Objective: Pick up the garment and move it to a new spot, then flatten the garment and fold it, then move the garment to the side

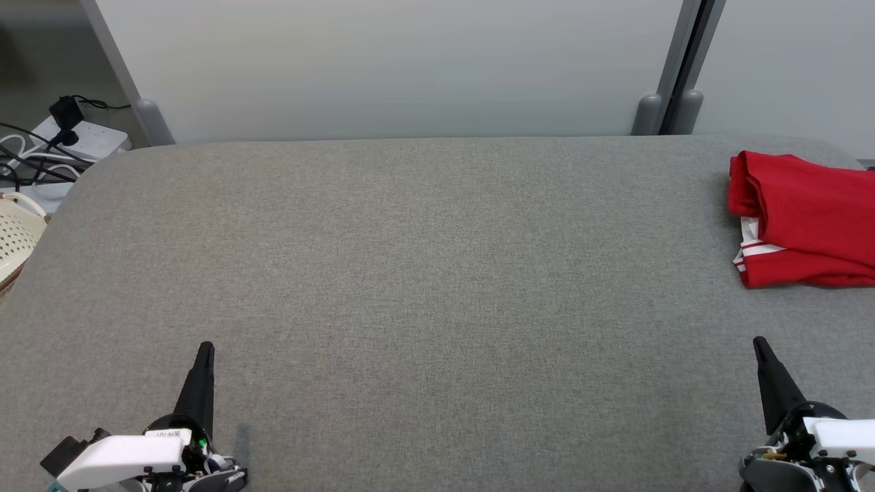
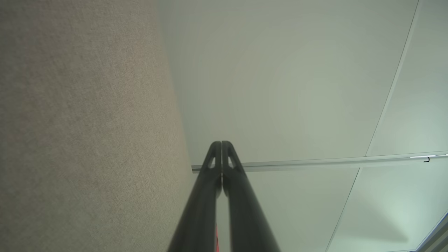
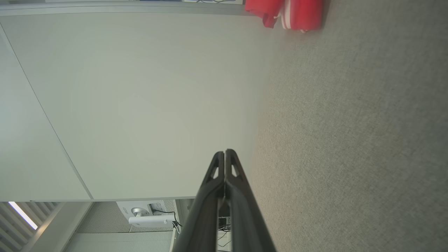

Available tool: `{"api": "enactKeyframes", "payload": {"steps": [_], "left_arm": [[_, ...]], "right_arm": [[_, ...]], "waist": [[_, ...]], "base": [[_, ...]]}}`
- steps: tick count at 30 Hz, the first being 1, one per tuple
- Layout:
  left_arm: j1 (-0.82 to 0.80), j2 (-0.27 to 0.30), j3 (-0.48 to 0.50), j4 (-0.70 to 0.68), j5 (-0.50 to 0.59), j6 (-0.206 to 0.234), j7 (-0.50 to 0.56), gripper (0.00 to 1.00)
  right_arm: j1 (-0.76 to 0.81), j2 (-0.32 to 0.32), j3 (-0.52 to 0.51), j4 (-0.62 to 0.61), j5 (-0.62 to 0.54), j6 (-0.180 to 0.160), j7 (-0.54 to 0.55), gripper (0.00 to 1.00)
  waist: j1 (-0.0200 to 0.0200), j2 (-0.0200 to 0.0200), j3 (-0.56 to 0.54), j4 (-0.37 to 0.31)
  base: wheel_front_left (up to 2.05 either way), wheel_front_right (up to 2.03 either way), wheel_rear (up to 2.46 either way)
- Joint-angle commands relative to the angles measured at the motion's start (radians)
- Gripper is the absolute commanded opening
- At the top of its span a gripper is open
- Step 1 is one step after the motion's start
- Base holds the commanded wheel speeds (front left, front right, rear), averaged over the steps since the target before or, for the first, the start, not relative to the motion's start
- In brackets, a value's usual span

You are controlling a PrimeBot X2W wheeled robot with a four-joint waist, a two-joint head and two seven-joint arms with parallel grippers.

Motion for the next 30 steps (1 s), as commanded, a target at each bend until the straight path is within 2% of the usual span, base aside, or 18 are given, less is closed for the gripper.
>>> {"api": "enactKeyframes", "payload": {"steps": [1,30], "left_arm": [[-0.058,0.014,0.033,-0.023,-0.005,-0.009,0.007,0.00],[-0.058,0.014,0.033,-0.023,-0.005,-0.009,0.007,0.00]], "right_arm": [[-0.039,-0.010,0.017,-0.026,0.011,0.001,0.008,0.00],[-0.039,-0.010,0.017,-0.026,0.011,0.001,0.008,0.00]], "waist": [[0.0000,0.0000,0.000,0.000],[0.0000,0.0000,0.000,0.000]], "base": [[0.00,0.00,0.00],[0.00,0.00,0.00]]}}
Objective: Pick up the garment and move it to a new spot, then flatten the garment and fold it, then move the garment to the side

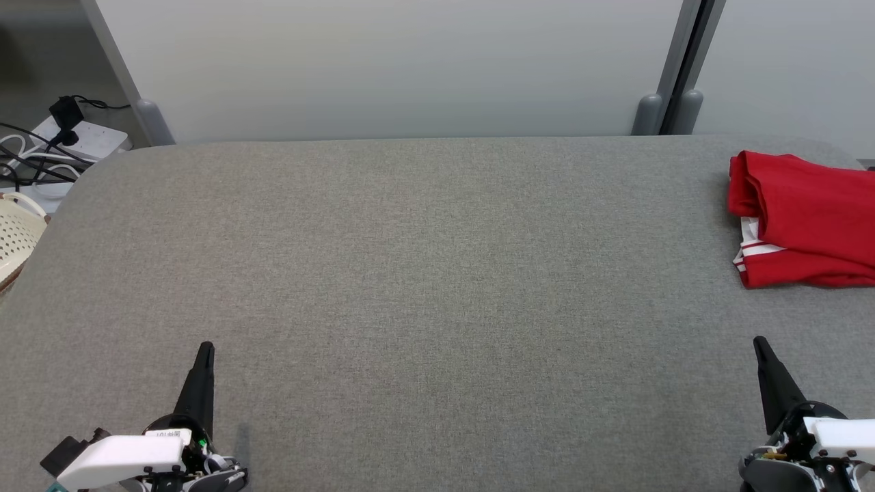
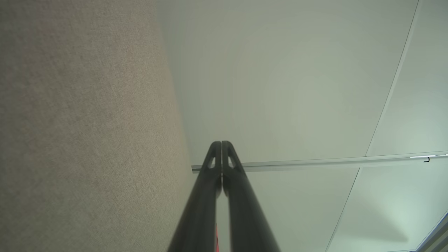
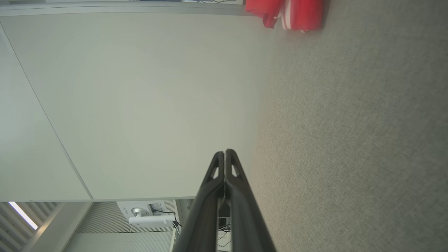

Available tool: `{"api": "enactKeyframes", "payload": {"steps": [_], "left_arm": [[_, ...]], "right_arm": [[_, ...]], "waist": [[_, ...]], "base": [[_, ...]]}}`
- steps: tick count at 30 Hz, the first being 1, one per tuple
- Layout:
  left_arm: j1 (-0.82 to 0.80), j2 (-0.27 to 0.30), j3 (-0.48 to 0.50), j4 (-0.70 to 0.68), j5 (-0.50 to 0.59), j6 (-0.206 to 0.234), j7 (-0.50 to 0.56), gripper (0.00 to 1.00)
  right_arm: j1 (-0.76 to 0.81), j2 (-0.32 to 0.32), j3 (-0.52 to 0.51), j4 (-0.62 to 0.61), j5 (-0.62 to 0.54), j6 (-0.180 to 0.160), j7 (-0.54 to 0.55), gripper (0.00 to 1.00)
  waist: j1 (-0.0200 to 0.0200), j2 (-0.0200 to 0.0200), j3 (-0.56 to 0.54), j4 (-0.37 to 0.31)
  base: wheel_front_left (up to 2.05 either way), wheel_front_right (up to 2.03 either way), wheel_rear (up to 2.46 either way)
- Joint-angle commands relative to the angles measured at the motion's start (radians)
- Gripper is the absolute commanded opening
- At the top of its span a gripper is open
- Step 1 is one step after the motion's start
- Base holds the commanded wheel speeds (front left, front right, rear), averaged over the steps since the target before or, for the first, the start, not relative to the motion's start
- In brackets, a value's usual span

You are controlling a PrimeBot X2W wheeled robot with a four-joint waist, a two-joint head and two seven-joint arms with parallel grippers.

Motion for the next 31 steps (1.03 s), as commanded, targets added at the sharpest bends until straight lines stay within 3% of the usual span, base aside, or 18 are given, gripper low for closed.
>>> {"api": "enactKeyframes", "payload": {"steps": [1,31], "left_arm": [[-0.058,0.014,0.032,-0.023,-0.005,-0.009,0.007,0.00],[-0.058,0.014,0.032,-0.023,-0.005,-0.009,0.007,0.00]], "right_arm": [[-0.039,-0.010,0.017,-0.026,0.011,0.001,0.008,0.00],[-0.039,-0.010,0.017,-0.026,0.011,0.001,0.008,0.00]], "waist": [[0.0000,0.0000,0.000,0.000],[0.0000,0.0000,0.000,0.000]], "base": [[0.00,0.00,0.00],[0.00,0.00,0.00]]}}
